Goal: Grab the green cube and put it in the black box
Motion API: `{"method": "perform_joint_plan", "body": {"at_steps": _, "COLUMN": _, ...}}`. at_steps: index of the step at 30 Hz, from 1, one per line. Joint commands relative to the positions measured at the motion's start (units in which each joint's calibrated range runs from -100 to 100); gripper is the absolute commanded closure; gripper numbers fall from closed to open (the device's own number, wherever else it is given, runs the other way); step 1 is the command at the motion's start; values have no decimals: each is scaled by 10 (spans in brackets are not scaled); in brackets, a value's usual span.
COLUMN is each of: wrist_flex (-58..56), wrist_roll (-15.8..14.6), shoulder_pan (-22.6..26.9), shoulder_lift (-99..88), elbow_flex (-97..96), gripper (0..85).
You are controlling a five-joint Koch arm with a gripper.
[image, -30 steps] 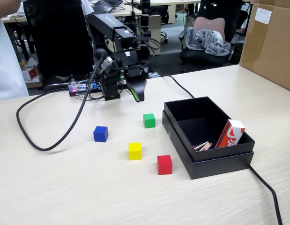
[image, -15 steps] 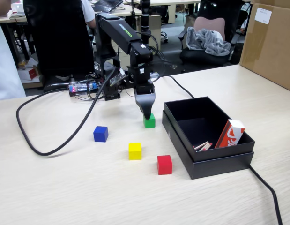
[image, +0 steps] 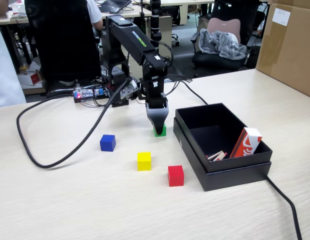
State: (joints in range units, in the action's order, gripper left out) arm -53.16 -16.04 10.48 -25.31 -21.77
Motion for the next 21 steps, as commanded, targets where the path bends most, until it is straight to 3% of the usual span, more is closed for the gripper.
{"method": "perform_joint_plan", "body": {"at_steps": 1, "wrist_flex": -10, "wrist_roll": -2, "shoulder_pan": -3, "shoulder_lift": 8, "elbow_flex": 44, "gripper": 364}}
{"method": "perform_joint_plan", "body": {"at_steps": 10, "wrist_flex": -9, "wrist_roll": 0, "shoulder_pan": -6, "shoulder_lift": 68, "elbow_flex": 57, "gripper": 436}}
{"method": "perform_joint_plan", "body": {"at_steps": 15, "wrist_flex": -8, "wrist_roll": -4, "shoulder_pan": -14, "shoulder_lift": 76, "elbow_flex": 62, "gripper": 680}}
{"method": "perform_joint_plan", "body": {"at_steps": 21, "wrist_flex": -8, "wrist_roll": -1, "shoulder_pan": -15, "shoulder_lift": 79, "elbow_flex": 64, "gripper": 682}}
